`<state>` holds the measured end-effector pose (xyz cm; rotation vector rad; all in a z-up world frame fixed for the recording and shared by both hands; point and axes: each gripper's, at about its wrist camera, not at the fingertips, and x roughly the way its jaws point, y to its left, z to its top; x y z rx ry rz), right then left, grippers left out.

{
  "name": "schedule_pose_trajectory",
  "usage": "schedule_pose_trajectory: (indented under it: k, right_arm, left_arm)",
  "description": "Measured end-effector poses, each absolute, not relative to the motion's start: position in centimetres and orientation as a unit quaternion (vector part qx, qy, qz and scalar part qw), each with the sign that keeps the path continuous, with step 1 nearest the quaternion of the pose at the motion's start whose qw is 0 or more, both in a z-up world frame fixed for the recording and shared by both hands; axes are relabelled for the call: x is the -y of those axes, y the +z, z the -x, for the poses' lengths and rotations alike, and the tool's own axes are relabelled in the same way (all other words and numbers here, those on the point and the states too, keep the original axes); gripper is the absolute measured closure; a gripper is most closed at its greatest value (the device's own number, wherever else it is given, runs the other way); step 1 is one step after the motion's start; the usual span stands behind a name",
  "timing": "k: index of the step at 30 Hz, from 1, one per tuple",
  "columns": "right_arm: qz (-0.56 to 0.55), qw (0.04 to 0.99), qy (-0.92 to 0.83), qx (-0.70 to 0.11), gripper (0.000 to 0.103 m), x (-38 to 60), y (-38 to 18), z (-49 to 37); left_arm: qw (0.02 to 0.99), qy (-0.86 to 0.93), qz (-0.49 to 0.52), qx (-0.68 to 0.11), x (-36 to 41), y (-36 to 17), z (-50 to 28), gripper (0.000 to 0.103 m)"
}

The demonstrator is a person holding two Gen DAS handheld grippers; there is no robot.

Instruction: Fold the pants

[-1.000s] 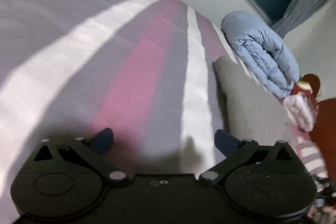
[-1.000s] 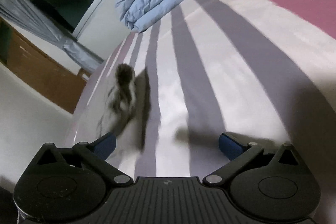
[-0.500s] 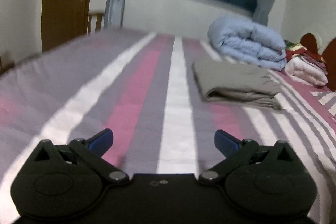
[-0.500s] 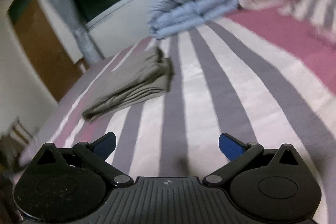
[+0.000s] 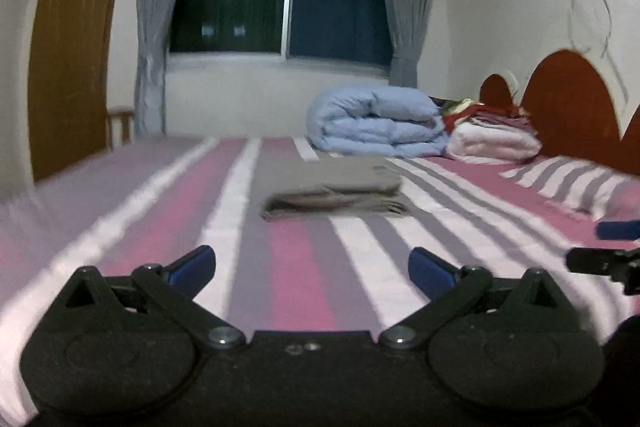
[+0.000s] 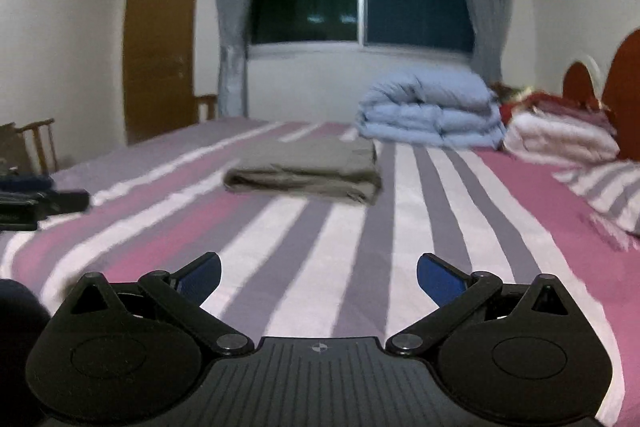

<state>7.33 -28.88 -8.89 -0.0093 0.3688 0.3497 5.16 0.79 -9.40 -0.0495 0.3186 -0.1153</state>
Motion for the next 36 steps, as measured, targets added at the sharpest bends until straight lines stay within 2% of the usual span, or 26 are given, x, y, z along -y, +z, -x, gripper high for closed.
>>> schedule_pose_trajectory:
  k: [3,12,20,36]
  right_arm:
    - [-0.038,0.965,0.176,-0.193,0.0,28.9,-9.0,-6.7]
    - [-0.065,0.966,0.128,-0.215,0.0,29.3,-10.5,-8.5]
    - [-0.019,0.969,0.15,-0.196,0.0,27.8,-10.5,-7.5]
    - [-0.021,0.969,0.148,-0.198,0.0,28.3,-10.6,-7.6]
  left_arm:
    - [0.984,-0.06,0.025,-0.165,0.3,-10.2,-4.7,0.006]
    - [0.981,-0.061,0.02,-0.183,0.6,-11.8,-5.2,0.006]
    - [0.983,-0.058,0.029,-0.169,0.2,-11.5,-4.7,0.006]
    - [0.984,-0.06,0.026,-0.167,0.2,-11.5,-4.3,0.006]
